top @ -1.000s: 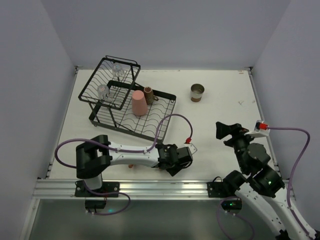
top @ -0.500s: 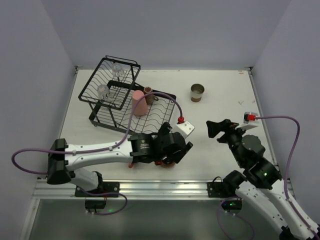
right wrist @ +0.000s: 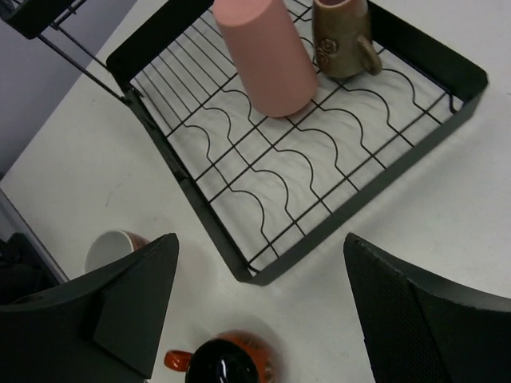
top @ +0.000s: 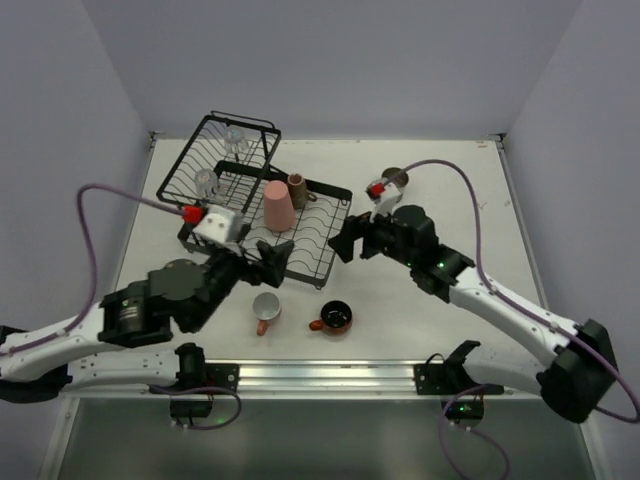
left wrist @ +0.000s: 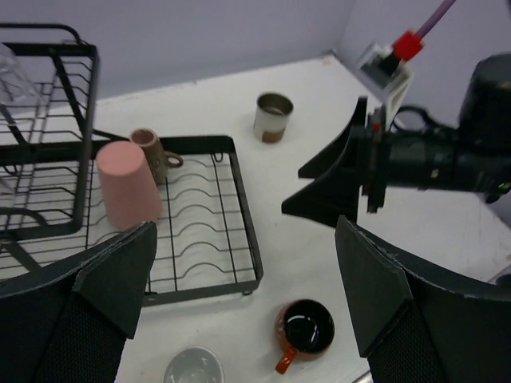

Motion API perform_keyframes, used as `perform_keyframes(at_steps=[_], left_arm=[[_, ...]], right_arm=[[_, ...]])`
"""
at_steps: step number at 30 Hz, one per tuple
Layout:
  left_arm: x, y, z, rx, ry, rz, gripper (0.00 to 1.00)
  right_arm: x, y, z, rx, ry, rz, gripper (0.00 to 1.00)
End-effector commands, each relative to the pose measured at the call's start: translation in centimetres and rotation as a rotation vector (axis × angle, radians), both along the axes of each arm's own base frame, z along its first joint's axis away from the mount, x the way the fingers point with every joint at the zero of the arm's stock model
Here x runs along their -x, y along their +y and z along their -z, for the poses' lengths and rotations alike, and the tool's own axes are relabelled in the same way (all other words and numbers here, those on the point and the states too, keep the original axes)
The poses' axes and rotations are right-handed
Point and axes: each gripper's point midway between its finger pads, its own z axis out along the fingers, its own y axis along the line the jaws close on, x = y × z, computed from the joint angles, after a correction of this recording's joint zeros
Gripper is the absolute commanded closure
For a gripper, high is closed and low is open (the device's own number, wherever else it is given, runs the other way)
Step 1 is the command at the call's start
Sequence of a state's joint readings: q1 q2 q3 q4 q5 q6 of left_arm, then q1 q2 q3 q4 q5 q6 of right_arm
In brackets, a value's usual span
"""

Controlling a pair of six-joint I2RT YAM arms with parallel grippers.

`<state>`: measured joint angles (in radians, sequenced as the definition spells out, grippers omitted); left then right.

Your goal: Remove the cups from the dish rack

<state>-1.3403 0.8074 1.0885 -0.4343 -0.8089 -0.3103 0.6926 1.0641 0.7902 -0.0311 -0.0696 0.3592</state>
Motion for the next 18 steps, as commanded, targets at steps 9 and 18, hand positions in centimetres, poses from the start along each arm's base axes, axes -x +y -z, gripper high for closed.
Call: perform_keyframes(at_steps=[9,18], left_arm=[[-0.5,12.2,-5.1,0.302,-0.186,-0.259,0.00],[-0.3,12.4,-4.2,0.287,-0.198,-0.236,0.00]], right_arm=[[-8.7,12.5,-2.5,0.003,-0.174,-0.264,0.04],[-13.6,16.6,0.6,0.066,-0.140,-0.234,0.02]])
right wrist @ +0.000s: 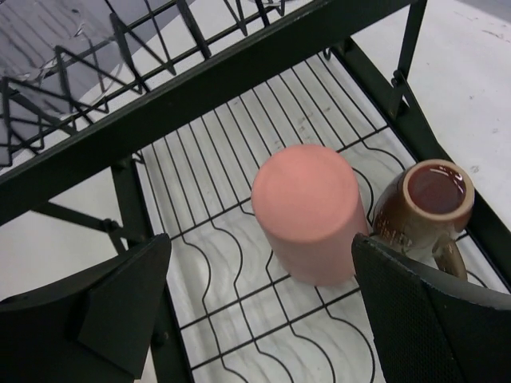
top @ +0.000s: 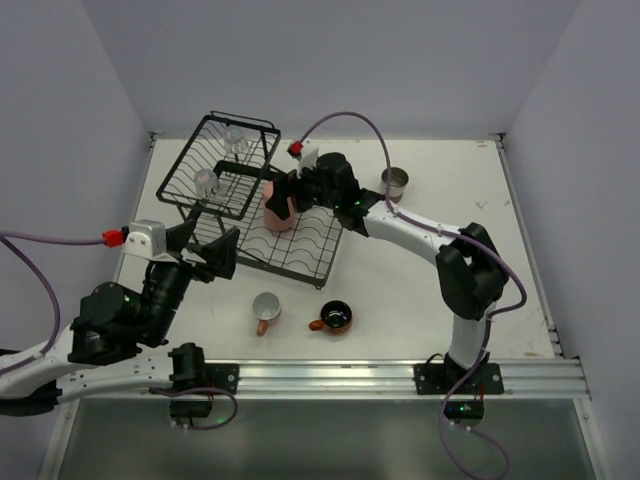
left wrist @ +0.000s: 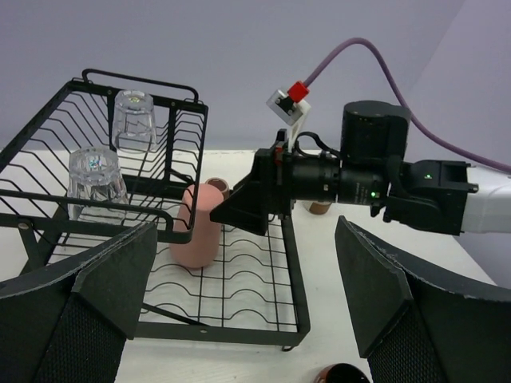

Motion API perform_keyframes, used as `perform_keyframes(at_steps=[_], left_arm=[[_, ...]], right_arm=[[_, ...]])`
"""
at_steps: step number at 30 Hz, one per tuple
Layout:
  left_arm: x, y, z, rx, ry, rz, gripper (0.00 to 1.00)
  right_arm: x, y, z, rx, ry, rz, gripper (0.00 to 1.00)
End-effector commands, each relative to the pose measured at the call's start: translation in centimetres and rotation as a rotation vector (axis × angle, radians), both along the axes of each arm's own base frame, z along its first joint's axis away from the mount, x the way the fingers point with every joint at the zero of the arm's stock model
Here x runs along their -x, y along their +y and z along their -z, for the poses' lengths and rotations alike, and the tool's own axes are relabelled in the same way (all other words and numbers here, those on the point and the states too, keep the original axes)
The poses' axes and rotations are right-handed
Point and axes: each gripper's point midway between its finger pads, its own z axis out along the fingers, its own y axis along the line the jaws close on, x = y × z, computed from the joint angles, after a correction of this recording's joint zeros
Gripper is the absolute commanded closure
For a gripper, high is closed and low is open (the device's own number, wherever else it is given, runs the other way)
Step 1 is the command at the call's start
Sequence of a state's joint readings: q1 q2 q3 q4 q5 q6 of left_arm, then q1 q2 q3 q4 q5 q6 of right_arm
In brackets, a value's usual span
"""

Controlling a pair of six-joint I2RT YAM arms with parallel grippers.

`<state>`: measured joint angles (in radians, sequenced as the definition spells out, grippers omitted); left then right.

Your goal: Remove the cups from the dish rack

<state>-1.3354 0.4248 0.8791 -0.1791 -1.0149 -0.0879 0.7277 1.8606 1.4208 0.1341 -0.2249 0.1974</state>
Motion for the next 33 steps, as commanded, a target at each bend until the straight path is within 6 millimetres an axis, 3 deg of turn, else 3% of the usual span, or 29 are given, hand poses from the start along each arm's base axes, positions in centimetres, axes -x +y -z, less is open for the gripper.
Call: perform_keyframes(at_steps=[1,2,8,18,22,25,26,28,33], left_arm=[[0.2,1.2,-1.1,0.064,-0.026,-0.010,0.00],[0.2,0.9,-1.1,0.056,-0.027,-0.001,0.00],[-0.2,-1.3,0.0,-0.023,-0.016,0.013,0.00],[-0.3,-2.4,0.2,-0.038,-0.017,0.027,0.00],[-0.4,-2.9,0.5,-0.044,-0.010,0.028,0.00],[-0.4,-3.3,0.5,-0.043,-0.007,0.037,0.00],[-0.4,-3.5,0.4,-0.040,-0.009,0.041,0.00],[-0.3,-4.0,0.1,-0.031,-0.012,0.057,0.00],[-0.2,-5.8,-0.5,-0.028,-0.004,0.107,0.00]], right_arm=[[-1.5,1.5,-1.2,0.006,-0.054,-0.008,0.02],[-1.8,2.0,-1.6,0.007,-0.061,-0.009,0.02],[-3.4,3.2,0.5,0.046,-0.056,0.024,0.05],[-5.1,3.4,2.1,0.091,-0.088,0.091,0.07],[-5.2,3.5,2.0,0.060,-0.089,0.110,0.19],[-4.5,3.1,-0.5,-0.017,-0.118,0.123,0.33],[-4.0,2.8,-0.2,-0.038,-0.126,0.120,0.37],[-2.8,1.8,-1.7,-0.082,-0.135,0.125,0.47],[-0.7,-0.3,-5.4,-0.158,-0.180,0.143,0.48]])
